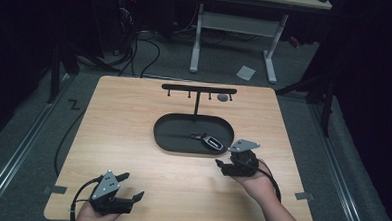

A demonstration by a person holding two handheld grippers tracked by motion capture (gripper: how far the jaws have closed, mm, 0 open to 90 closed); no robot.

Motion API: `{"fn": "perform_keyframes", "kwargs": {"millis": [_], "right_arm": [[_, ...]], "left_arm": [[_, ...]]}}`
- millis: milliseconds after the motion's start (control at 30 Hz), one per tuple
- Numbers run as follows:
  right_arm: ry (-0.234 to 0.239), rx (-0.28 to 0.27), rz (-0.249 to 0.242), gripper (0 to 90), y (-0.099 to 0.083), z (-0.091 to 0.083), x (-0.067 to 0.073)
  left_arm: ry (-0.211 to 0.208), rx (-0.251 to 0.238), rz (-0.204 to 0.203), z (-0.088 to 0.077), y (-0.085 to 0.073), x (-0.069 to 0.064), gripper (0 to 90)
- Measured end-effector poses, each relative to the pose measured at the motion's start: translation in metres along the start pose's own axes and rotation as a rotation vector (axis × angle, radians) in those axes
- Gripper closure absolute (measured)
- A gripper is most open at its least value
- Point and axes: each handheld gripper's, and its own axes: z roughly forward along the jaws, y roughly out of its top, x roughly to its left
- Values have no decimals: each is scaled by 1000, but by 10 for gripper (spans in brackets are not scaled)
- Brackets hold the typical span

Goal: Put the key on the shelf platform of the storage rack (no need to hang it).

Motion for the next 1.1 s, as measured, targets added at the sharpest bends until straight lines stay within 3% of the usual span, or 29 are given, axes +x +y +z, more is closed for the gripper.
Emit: {"fn": "perform_keyframes", "kwargs": {"millis": [133, 167, 267, 300, 333, 367, 400, 467, 533, 633, 1100], "right_arm": [[-5, -41, 37, 282, -17, -2, 6], [-11, -63, 61, 260, -32, -3, 13], [-36, -93, 65, 248, -45, -4, 19], [-83, -143, 79, 258, -56, -6, 25], [-95, -186, 88, 278, -66, -6, 28], [-61, -182, 112, 264, -68, -7, 28], [-49, -191, 105, 247, -65, -7, 28], [-78, -177, 85, 247, -65, -3, 29], [-70, -168, 100, 247, -65, -1, 30], [-59, -178, 74, 246, -63, 2, 30], [-66, -171, 97, 241, -64, 1, 26]], "left_arm": [[-1, 0, 2, 0, 0, 0, 184], [-2, 0, 3, 0, 0, 0, 184], [-3, -3, 2, 0, 0, 0, 184], [-3, -2, 2, 0, 0, -1, 184], [-3, -3, 1, 0, 0, -1, 184], [-5, -6, -2, 1, 1, -1, 184], [-9, -5, -4, 1, 1, -2, 184], [-10, 0, -1, 2, 1, -3, 184], [-10, -3, 3, 3, 2, -4, 184], [-11, -7, 18, 3, 3, -8, 184], [-4, -10, 8, 0, 1, -5, 184]]}}
